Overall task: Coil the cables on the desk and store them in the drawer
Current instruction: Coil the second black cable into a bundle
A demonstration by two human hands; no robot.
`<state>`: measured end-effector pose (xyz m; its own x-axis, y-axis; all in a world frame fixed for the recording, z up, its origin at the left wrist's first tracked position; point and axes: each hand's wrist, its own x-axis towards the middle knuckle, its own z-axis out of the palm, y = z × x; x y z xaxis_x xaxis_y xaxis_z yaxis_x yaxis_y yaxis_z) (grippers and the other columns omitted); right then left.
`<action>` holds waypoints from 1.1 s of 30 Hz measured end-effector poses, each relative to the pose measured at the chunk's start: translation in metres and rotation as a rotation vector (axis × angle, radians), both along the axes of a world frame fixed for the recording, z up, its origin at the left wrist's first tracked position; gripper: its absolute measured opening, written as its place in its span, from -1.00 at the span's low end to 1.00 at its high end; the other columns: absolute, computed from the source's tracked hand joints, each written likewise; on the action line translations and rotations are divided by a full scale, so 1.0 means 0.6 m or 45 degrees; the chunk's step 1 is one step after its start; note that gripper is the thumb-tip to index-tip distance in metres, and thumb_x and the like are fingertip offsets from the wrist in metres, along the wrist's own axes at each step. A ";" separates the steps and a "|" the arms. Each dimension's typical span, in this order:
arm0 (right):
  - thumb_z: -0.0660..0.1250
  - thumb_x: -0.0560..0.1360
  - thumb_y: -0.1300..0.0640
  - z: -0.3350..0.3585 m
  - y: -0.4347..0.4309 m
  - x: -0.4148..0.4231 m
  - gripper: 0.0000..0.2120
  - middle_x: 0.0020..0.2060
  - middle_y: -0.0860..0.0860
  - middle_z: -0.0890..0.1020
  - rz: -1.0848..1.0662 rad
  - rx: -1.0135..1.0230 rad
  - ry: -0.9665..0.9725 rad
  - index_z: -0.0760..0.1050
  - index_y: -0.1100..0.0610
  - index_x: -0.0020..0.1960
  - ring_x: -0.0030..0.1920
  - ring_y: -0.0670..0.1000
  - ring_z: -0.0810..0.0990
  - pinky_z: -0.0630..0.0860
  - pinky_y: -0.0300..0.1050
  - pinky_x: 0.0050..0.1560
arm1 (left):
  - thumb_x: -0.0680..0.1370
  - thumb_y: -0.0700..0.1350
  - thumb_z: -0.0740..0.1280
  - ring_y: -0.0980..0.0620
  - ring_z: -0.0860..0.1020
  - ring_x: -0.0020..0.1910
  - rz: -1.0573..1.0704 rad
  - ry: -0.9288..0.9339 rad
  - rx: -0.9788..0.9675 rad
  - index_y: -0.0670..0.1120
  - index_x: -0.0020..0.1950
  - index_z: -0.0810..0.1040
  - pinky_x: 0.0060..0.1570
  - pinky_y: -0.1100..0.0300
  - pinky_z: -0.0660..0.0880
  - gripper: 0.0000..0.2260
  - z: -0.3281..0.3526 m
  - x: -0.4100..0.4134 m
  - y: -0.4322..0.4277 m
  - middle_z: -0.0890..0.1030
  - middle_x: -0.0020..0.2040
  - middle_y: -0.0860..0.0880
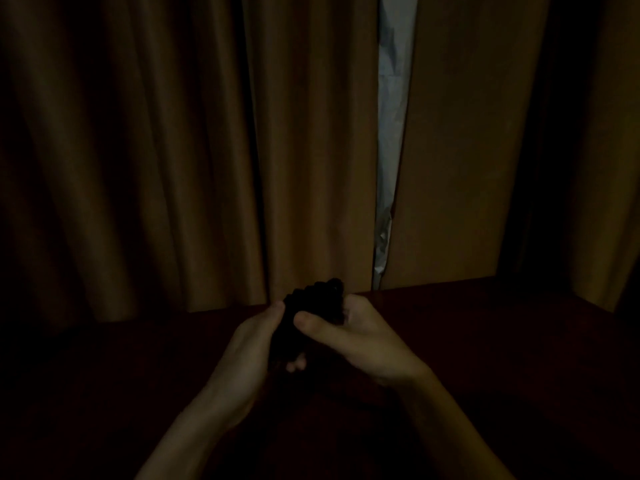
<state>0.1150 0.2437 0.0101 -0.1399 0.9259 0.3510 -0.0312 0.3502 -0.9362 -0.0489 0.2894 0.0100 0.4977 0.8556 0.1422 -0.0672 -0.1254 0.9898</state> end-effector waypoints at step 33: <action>0.56 0.44 -0.05 -0.004 0.006 0.013 -0.48 0.08 0.43 0.61 -0.133 -0.028 0.115 0.59 0.34 0.17 0.02 0.14 0.65 0.56 0.09 0.13 | 0.58 0.27 0.19 0.04 0.68 -0.11 0.248 0.037 0.417 0.10 0.20 0.60 -0.24 0.23 0.57 -0.63 -0.002 -0.020 0.007 0.71 0.01 -0.01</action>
<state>0.1229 0.2475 0.0075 -0.0111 0.9414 0.3371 -0.0798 0.3352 -0.9388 -0.0611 0.2935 0.0087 0.3379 0.8461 0.4122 0.0170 -0.4434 0.8962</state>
